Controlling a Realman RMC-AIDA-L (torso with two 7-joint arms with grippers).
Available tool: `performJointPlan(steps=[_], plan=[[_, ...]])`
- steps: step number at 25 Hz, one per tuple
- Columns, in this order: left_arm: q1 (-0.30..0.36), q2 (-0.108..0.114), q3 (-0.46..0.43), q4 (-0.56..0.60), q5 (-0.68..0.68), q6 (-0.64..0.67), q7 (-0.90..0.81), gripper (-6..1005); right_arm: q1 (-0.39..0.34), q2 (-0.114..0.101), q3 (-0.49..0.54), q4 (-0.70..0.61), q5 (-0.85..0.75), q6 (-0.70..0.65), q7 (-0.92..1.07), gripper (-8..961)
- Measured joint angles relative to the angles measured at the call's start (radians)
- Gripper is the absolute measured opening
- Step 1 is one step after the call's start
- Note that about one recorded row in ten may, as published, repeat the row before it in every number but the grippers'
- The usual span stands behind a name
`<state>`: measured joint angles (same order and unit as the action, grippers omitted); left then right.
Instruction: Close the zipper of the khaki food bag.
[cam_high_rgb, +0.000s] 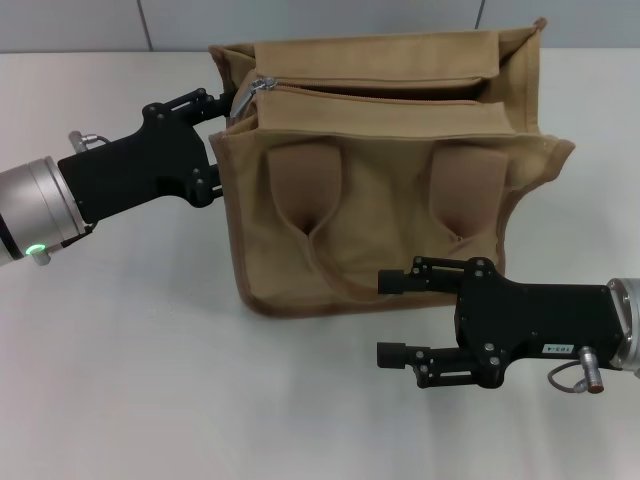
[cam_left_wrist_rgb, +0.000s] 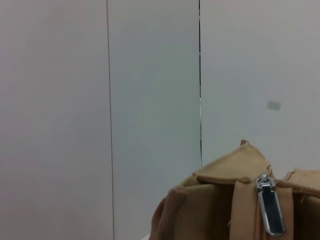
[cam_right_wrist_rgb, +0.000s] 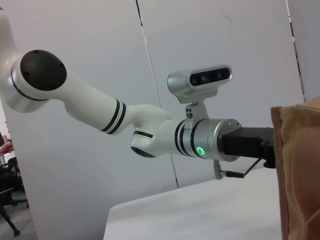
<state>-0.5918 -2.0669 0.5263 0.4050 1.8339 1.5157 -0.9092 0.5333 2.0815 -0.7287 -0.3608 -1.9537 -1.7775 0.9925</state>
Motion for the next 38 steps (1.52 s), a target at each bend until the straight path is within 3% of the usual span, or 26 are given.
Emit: performJointPlan(steps=[18, 23, 32, 36, 38], plan=[[0.013, 0.001, -0.013, 0.0, -0.036, 0.0, 0.003, 309, 0.005, 0.0, 0.0, 0.0, 0.005, 0.0, -0.001, 618], [0.024, 0.001, -0.012, 0.007, -0.111, 0.099, 0.011, -1, 0.004, 0.0, 0.0, 0.0, 0.062, -0.076, -0.003, 613], [-0.005, -0.001, -0.005, 0.008, -0.144, 0.155, 0.008, -1, 0.028, -0.002, -0.002, -0.001, 0.176, -0.14, 0.094, 604], [-0.017, -0.003, -0.008, 0.007, -0.144, 0.156, 0.003, 1, 0.052, -0.004, 0.002, -0.017, 0.203, -0.142, 0.206, 600], [-0.019, -0.004, -0.01, 0.007, -0.148, 0.157, -0.002, 2, 0.083, -0.006, 0.006, -0.068, 0.215, -0.124, 0.367, 598]])
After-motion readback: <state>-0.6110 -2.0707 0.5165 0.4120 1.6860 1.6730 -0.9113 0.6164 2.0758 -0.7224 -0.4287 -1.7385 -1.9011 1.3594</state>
